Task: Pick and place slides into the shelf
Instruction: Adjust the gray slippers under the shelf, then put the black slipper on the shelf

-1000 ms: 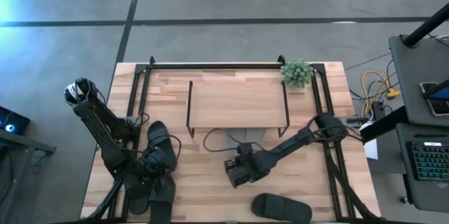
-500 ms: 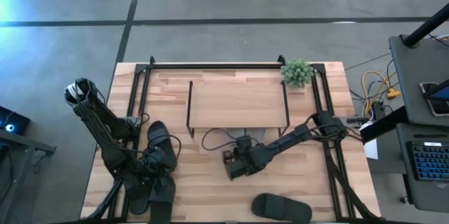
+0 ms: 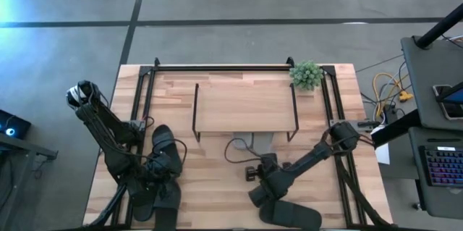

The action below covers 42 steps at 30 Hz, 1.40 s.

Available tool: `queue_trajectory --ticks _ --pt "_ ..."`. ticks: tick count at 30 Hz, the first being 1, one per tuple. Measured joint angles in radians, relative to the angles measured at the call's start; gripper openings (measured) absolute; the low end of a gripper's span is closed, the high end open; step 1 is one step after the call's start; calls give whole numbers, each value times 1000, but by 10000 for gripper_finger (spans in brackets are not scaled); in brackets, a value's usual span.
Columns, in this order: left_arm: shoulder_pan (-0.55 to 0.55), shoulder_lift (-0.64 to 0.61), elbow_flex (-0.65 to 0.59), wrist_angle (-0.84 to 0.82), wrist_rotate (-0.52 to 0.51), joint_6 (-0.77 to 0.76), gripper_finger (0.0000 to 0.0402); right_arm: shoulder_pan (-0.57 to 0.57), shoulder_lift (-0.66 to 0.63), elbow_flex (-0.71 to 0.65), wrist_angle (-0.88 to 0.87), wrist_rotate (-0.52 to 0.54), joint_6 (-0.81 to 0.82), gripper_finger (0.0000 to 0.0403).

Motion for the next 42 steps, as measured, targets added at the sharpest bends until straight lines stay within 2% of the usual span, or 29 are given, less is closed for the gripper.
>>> queue_trajectory --ticks 19,27,33,37,39,42 --pt "0 0 0 -1 -1 0 0 -84 0 -63 -18 35 -1 22" --pt "0 0 0 -1 -1 19 0 -67 -3 -21 -19 56 -8 22" --pt "0 0 0 2 -1 43 0 8 -88 114 -34 -34 -126 22" --pt "0 0 0 3 -2 44 0 82 -125 198 -88 -200 -194 24" --pt "0 0 0 3 -2 44 0 127 -126 226 -113 -295 -178 31" --pt "0 0 0 2 -5 43 0 206 -127 247 -119 -339 -55 56"
